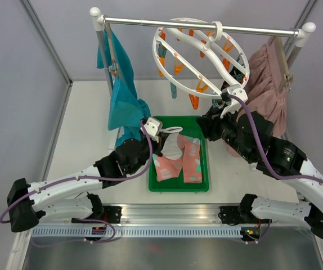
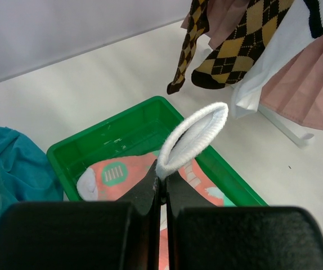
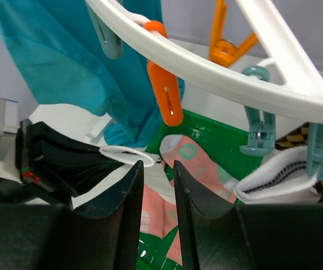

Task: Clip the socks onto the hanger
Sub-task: Rotate the hanger.

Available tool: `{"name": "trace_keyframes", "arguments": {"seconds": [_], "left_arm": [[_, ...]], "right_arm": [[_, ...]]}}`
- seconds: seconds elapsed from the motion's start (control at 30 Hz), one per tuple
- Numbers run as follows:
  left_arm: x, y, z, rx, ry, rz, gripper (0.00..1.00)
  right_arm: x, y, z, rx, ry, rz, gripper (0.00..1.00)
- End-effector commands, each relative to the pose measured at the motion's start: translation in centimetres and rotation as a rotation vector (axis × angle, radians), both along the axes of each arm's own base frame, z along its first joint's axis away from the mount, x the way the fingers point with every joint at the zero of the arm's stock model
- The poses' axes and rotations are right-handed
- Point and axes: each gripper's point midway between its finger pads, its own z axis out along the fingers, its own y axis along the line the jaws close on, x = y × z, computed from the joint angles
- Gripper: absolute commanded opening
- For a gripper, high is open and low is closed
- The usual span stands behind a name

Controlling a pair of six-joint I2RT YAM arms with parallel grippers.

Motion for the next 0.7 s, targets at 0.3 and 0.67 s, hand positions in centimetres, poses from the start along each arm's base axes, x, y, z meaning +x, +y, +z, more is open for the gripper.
{"name": "trace_keyframes", "arguments": {"seconds": [0.3, 0.67], "left_arm": [[0.2, -0.5, 2.1, -0.062, -0.011, -0.009, 0.02], [0.1, -0.6, 2.2, -0.068, -0.008, -0.018, 0.02]], "right_arm": [[-0.8, -5.6, 1.8, 0.056, -0.102, -0.139, 0.43], [-0.8, -5.2, 1.5, 0.043, -0.155, -0.106, 0.43]]}}
